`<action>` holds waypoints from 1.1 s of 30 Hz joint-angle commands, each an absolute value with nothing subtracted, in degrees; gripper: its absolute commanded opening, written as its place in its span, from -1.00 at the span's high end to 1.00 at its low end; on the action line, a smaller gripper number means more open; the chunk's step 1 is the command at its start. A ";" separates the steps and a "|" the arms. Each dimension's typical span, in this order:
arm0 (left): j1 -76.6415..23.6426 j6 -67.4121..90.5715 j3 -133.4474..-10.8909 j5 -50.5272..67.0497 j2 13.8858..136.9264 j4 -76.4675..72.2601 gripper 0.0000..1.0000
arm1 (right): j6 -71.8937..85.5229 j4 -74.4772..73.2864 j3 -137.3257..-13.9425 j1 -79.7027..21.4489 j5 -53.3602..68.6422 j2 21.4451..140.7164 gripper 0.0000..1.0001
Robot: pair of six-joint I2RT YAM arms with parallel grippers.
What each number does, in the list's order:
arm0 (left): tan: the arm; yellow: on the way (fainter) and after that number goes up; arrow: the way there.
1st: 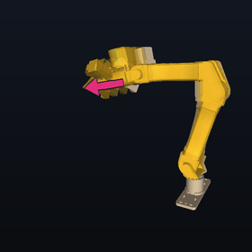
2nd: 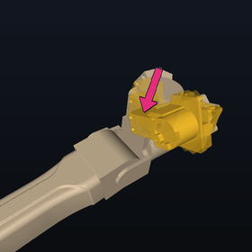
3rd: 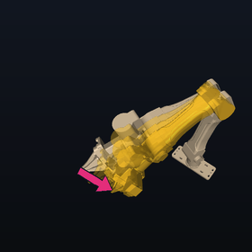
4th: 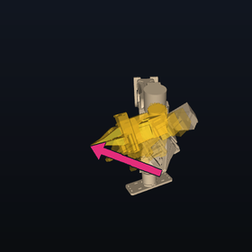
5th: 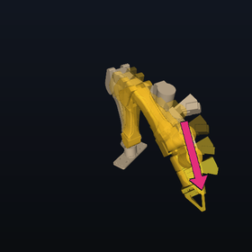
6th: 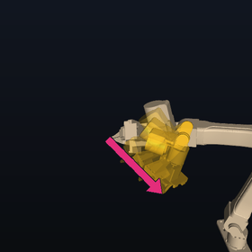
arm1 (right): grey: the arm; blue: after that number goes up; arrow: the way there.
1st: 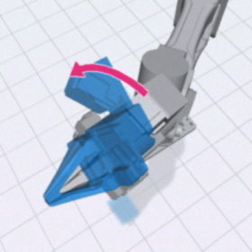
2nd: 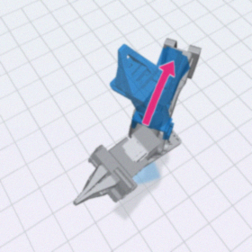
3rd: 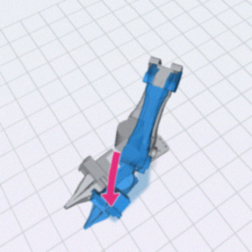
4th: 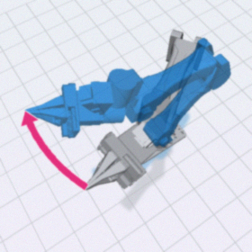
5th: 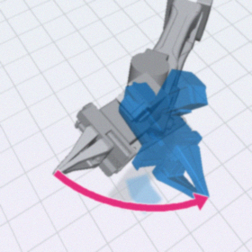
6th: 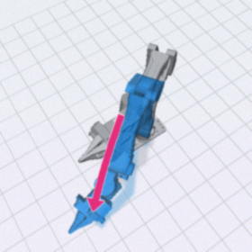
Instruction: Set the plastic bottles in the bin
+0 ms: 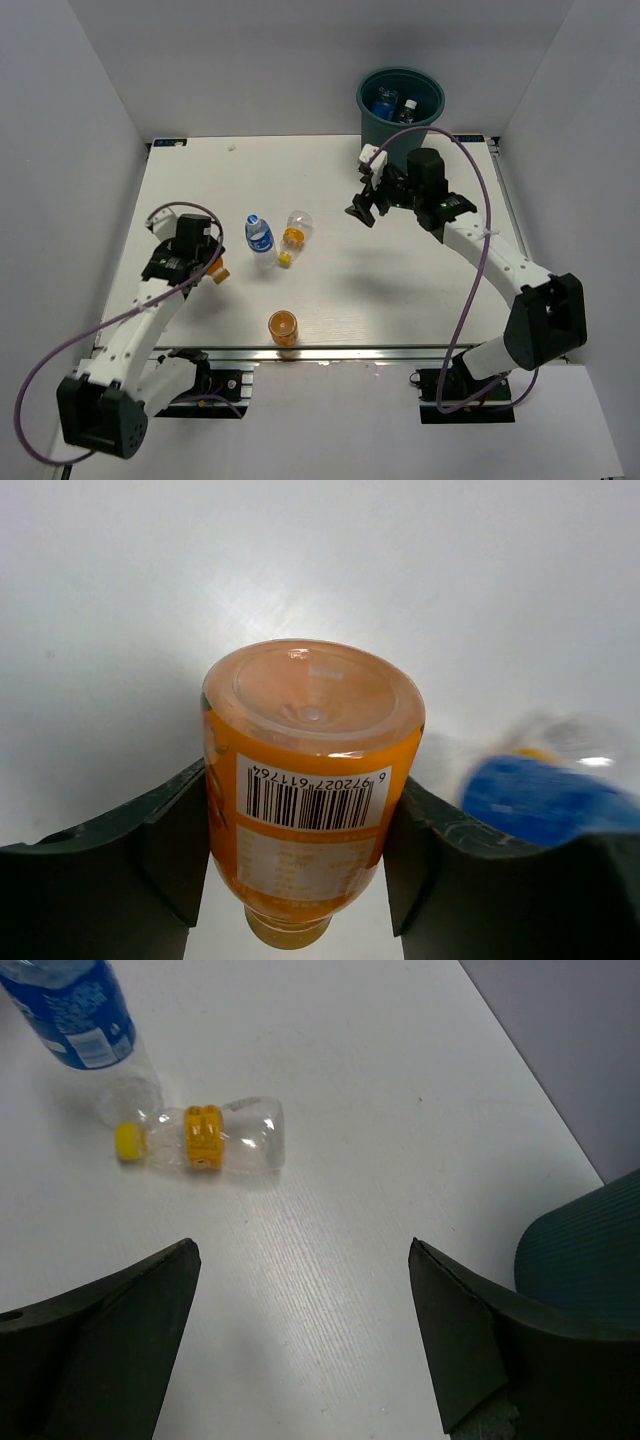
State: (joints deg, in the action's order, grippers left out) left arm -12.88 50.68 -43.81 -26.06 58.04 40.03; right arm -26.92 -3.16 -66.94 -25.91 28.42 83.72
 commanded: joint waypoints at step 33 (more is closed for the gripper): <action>-38.14 41.84 -66.10 -18.02 69.52 -2.02 0.44 | -0.79 13.18 -77.87 -42.28 13.79 88.94 -0.79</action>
